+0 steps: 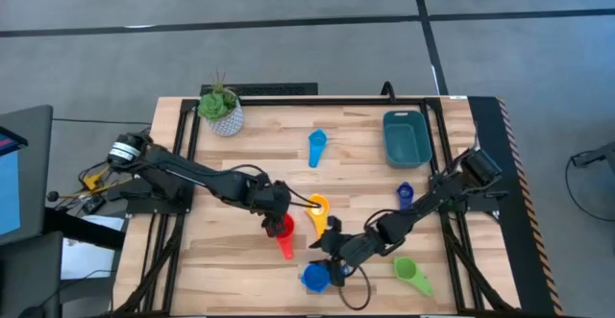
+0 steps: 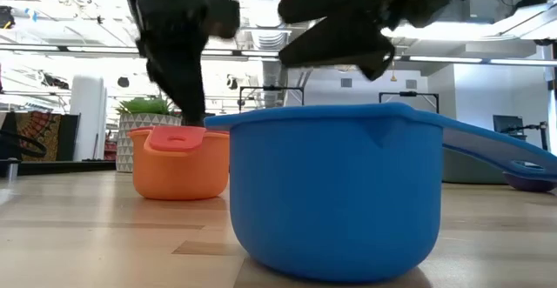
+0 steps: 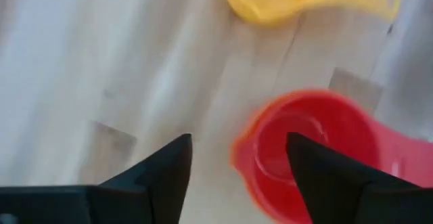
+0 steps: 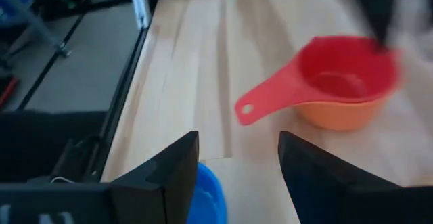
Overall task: Nest measuring cups in basket
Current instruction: Stack the blue measuring cup into the red measuring cup
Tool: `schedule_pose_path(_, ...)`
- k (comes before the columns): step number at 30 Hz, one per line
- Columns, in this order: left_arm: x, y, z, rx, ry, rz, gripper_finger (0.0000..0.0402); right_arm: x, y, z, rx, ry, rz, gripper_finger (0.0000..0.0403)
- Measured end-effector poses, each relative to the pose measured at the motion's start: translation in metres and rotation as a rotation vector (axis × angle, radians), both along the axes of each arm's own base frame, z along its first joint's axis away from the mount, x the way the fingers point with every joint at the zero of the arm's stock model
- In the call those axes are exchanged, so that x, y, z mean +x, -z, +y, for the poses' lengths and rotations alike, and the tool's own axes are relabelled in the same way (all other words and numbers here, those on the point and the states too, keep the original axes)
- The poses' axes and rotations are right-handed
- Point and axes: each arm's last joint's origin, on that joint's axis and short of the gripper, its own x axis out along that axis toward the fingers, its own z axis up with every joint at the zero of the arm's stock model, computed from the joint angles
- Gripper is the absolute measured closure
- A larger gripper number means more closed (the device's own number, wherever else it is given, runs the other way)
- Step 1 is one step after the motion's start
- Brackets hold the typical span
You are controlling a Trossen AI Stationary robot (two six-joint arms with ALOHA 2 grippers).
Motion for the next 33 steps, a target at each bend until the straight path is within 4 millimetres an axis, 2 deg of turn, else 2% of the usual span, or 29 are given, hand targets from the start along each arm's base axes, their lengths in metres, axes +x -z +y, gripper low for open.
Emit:
schedule_pose_path(6, -0.023, -0.041, -0.009, 0.146, 0.022, -0.162, 0.0166, 0.019, 0.004, 0.008, -0.067, -0.050, 0.211, 0.0198)
schedule_pose_path(11, -0.033, -0.054, -0.026, 0.250, 0.068, -0.241, 0.0181, 0.024, 0.003, 0.009, -0.093, -0.088, 0.339, 0.0210)
schedule_pose_path(16, -0.031, -0.050, -0.042, 0.303, 0.116, -0.267, 0.0194, 0.025, 0.005, 0.003, -0.049, -0.134, 0.378, 0.0217)
schedule_pose_path(21, -0.030, -0.047, -0.048, 0.344, 0.116, -0.277, 0.0202, 0.027, 0.006, 0.000, -0.028, -0.151, 0.395, 0.0220)
schedule_pose_path(26, -0.037, -0.040, -0.044, 0.434, 0.010, -0.291, 0.0209, 0.031, 0.019, -0.001, -0.032, -0.140, 0.419, 0.0225)
schedule_pose_path(33, -0.047, -0.021, -0.040, 0.421, -0.020, -0.259, 0.0218, 0.028, 0.029, -0.001, -0.041, -0.119, 0.466, 0.0228)
